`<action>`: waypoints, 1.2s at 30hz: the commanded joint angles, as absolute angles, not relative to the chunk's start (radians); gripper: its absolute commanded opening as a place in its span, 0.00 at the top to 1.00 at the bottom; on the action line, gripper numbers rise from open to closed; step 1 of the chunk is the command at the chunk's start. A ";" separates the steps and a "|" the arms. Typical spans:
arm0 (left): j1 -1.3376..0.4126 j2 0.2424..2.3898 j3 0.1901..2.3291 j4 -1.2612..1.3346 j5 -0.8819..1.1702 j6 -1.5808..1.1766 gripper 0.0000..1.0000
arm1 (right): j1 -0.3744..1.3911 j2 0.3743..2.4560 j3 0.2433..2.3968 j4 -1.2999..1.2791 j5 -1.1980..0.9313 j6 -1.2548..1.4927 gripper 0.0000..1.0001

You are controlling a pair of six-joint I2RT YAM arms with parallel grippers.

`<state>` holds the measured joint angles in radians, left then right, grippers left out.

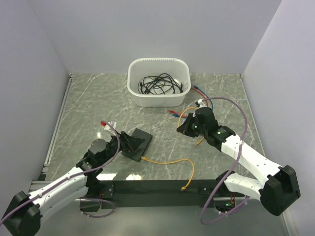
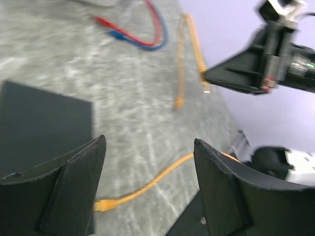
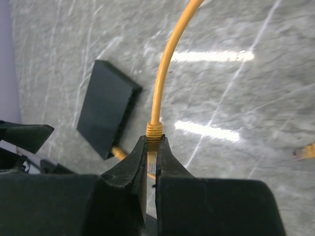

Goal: Insert the plug into the switch port

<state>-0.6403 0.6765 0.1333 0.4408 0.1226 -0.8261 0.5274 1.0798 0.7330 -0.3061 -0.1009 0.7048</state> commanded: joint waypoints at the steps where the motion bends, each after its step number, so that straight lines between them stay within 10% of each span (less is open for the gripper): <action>1: -0.693 0.632 0.181 0.459 0.100 -0.766 0.23 | 0.569 1.029 0.759 -0.279 -0.114 0.744 1.00; 36: -1.088 1.025 0.411 0.621 -0.136 -0.640 0.28 | 0.710 0.980 0.746 -0.209 -0.198 0.755 1.00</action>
